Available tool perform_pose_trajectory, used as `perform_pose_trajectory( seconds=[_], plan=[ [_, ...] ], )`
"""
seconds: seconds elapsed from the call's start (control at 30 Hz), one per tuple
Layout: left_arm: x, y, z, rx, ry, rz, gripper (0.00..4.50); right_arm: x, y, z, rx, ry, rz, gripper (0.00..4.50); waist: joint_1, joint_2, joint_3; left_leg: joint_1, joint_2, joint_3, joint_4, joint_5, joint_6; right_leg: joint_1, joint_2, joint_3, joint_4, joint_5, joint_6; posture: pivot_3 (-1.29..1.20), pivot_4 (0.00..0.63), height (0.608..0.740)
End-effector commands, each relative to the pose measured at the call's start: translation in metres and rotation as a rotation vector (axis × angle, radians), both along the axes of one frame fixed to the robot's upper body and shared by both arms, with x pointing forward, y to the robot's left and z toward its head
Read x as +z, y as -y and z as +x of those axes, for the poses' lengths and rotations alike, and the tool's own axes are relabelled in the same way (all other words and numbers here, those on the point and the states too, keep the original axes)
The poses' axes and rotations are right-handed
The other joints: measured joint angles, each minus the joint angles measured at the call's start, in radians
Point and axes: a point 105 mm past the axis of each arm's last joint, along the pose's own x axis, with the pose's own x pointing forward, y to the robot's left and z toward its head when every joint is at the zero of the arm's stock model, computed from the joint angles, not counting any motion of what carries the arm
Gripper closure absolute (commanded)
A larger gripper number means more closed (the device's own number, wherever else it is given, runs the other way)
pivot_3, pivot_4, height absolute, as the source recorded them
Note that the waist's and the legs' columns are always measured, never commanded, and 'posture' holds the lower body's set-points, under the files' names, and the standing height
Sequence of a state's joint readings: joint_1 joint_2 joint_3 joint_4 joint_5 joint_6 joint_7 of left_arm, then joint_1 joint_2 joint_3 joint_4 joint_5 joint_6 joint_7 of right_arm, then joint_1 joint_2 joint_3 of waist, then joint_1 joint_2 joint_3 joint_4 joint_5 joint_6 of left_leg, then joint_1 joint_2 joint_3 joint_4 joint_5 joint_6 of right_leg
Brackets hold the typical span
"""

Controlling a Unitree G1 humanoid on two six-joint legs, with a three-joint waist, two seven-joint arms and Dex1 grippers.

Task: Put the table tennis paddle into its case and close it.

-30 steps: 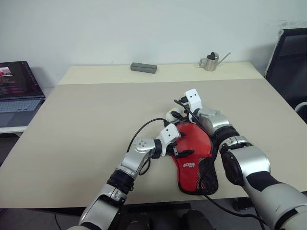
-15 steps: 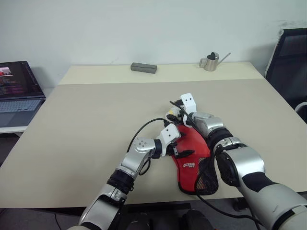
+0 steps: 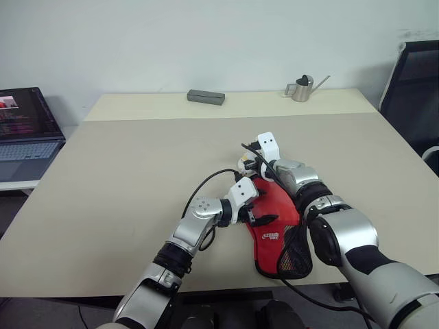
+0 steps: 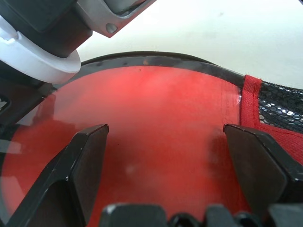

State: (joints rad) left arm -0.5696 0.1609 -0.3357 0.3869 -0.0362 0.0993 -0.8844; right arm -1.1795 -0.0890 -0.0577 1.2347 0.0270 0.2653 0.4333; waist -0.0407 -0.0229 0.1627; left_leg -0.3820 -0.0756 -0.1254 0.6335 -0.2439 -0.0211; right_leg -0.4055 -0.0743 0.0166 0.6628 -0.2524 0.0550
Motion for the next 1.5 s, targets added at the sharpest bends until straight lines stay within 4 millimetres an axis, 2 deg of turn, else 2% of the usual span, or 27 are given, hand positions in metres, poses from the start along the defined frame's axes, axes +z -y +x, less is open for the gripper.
perform_pose_trajectory(
  seconds=[0.03,0.4,0.73,1.17,1.33,1.5],
  plan=[
    [-0.021,0.001,-0.008,-0.028,-0.04,0.073,0.25,0.024,0.008,0.009,-0.027,0.082,0.017,4.27,0.0,0.0,0.0,0.0,0.0,0.0,0.0,0.0,0.0,0.0,0.0,0.0,0.0,0.0,0.0,0.0,0.15,0.74],
    [-0.035,-0.004,-0.013,-0.046,-0.055,0.116,0.25,0.03,0.061,0.013,-0.099,0.115,-0.035,4.27,0.001,0.001,0.0,0.0,0.0,0.0,0.0,0.0,0.0,0.0,0.0,0.0,0.0,0.0,0.0,0.0,0.15,0.74],
    [-0.045,-0.003,-0.018,-0.063,-0.083,0.129,0.25,0.044,0.075,0.01,-0.099,0.159,-0.031,4.28,0.005,0.002,-0.002,0.0,0.0,0.0,0.0,0.0,0.0,0.001,0.0,0.0,0.0,0.0,0.0,0.0,0.15,0.74],
    [-0.054,0.0,-0.021,-0.067,-0.11,0.137,0.25,0.067,0.136,0.008,-0.219,0.211,-0.072,4.28,0.011,0.003,-0.002,0.0,0.0,0.0,0.0,0.0,0.0,0.001,0.0,-0.001,-0.001,0.0,0.0,0.0,0.15,0.74],
    [-0.055,0.0,-0.019,-0.06,-0.111,0.139,0.25,0.065,0.151,0.002,-0.236,0.205,-0.091,4.28,0.012,0.004,-0.003,0.0,0.0,0.001,0.0,0.0,0.0,0.002,0.0,-0.001,-0.001,0.0,0.0,0.0,0.15,0.74],
    [-0.053,0.002,-0.014,-0.038,-0.1,0.135,0.25,0.056,0.178,-0.014,-0.266,0.175,-0.125,4.28,0.021,0.005,-0.004,0.0,-0.001,0.0,0.001,0.0,0.0,0.004,-0.001,-0.002,-0.003,0.0,0.001,0.0,0.15,0.74]
  ],
)
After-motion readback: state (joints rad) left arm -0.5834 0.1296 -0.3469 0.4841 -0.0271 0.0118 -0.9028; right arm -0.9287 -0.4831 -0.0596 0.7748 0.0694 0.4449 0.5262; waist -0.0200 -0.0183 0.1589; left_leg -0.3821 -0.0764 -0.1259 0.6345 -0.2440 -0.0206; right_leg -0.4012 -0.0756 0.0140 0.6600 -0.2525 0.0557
